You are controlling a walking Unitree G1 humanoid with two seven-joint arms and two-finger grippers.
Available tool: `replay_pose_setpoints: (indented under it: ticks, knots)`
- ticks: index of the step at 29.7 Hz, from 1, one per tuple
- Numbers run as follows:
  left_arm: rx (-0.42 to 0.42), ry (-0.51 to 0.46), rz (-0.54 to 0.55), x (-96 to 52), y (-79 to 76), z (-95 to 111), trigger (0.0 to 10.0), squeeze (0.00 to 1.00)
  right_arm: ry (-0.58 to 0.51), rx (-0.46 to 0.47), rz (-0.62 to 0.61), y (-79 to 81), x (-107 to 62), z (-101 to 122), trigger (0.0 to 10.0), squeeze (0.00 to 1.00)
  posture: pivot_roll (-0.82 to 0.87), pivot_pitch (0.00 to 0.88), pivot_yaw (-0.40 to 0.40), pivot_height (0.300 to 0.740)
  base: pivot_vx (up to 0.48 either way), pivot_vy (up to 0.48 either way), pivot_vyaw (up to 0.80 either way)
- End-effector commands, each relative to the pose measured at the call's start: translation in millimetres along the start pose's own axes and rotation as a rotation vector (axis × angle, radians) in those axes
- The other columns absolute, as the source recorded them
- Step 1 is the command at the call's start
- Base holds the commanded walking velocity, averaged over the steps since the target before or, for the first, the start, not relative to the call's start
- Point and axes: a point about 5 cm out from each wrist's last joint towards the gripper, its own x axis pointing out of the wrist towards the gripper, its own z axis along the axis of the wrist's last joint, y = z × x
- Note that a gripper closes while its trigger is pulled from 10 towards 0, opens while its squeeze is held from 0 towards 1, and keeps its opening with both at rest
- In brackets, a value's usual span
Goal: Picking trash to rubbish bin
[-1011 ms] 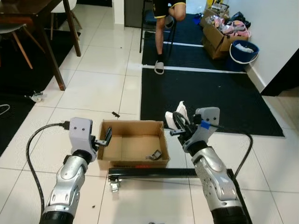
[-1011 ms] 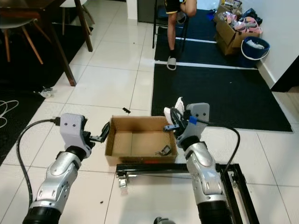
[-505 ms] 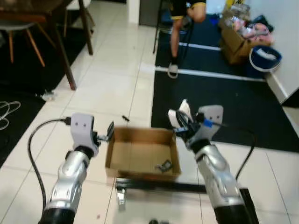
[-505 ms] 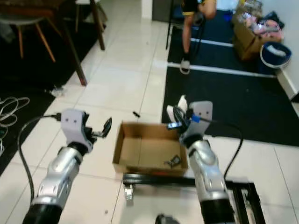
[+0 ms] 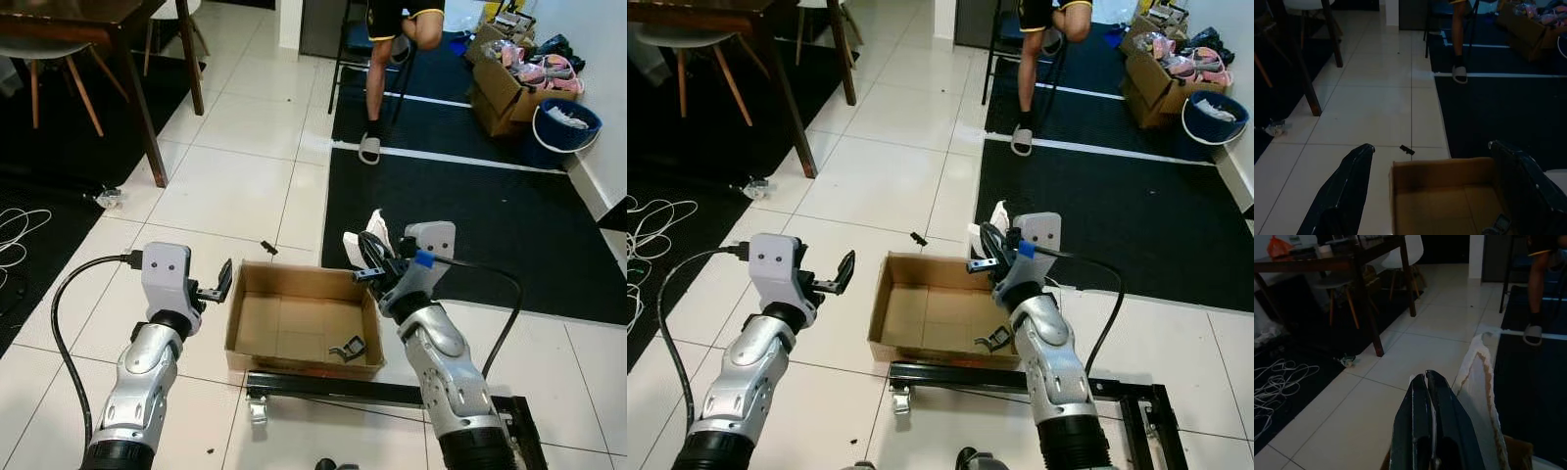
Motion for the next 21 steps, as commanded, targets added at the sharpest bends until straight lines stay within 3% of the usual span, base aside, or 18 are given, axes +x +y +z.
replay_pose_setpoints:
  ticks: [1,21]
  knots:
    - [-0.007,0.027,-0.006,-3.1,-2.9,-7.1,10.0,0.00,0.000,-0.005,-0.017,-4.9,3.6,-0.9,10.0,0.00,0.02,0.183,-0.031,0.740,0.000,0.000,0.00]
    - [-0.012,0.018,-0.014,-3.2,-3.7,-4.7,10.0,0.00,0.017,-0.015,-0.022,-4.9,1.7,-6.2,10.0,0.00,0.02,0.190,-0.028,0.740,0.000,0.000,0.00]
